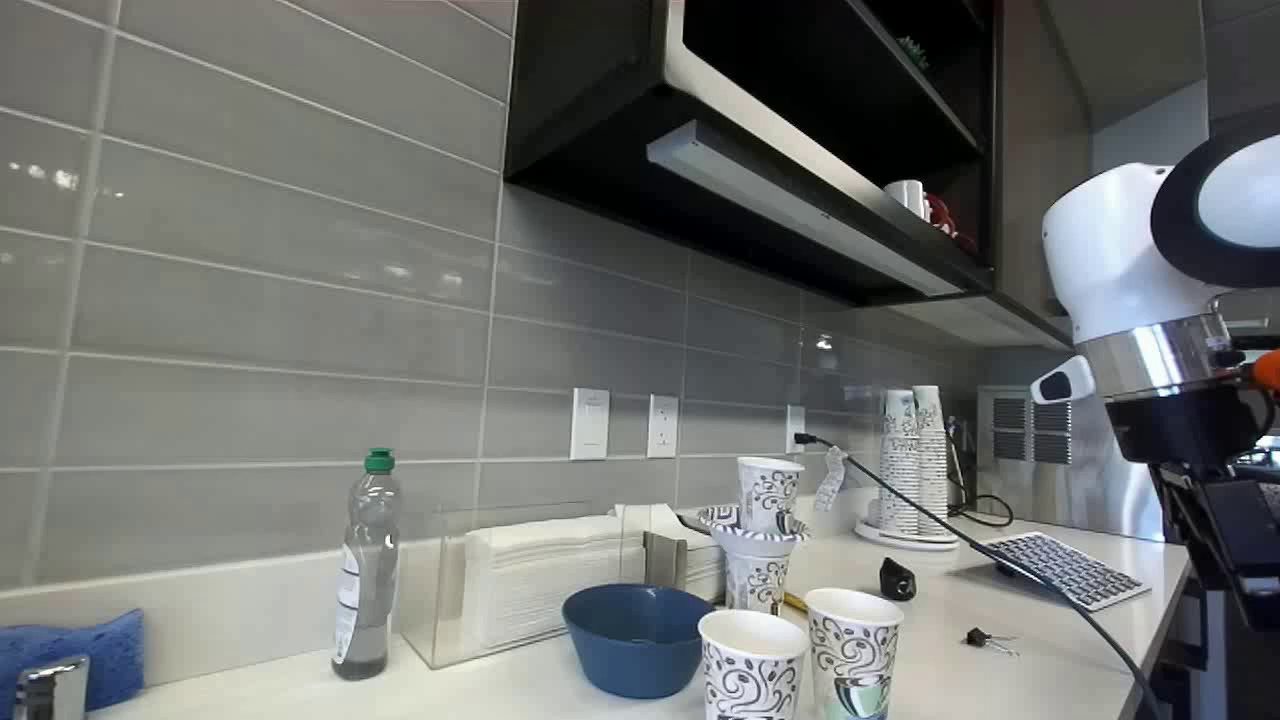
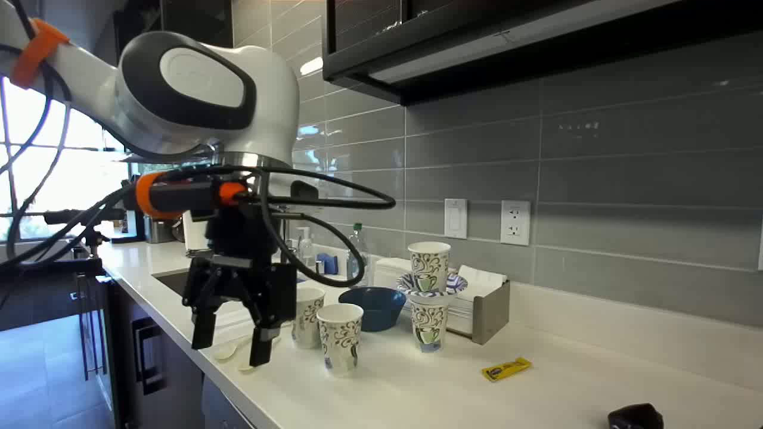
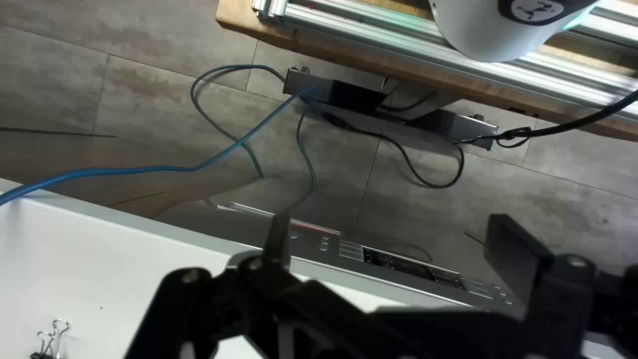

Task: Remove the cup from the bowl

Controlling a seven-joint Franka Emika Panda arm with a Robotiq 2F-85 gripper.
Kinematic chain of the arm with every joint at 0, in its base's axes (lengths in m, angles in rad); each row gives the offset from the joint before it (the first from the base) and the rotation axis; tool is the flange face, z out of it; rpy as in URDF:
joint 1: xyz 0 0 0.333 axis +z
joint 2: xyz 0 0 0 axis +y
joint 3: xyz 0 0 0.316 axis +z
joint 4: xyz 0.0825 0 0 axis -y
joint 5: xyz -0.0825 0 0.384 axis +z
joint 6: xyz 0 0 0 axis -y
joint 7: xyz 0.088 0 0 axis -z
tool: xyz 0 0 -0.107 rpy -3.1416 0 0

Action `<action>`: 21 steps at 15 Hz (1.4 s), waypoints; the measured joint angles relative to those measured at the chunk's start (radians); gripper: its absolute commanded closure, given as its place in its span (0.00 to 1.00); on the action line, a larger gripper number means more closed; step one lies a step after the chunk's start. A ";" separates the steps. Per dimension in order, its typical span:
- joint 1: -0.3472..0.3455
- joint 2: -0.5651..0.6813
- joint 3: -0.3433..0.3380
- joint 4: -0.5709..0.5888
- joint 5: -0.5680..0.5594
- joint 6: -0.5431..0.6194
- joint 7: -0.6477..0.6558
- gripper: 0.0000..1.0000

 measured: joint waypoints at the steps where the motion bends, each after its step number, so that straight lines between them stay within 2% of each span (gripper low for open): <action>1: 0.000 0.000 0.000 0.000 0.000 0.000 0.000 0.00; 12: 0.000 0.001 0.000 0.002 0.002 0.000 0.020 0.00; 16: 0.007 0.041 0.010 0.054 0.081 0.105 0.192 0.00; 21: 0.017 0.147 0.079 0.219 0.187 0.281 0.404 0.00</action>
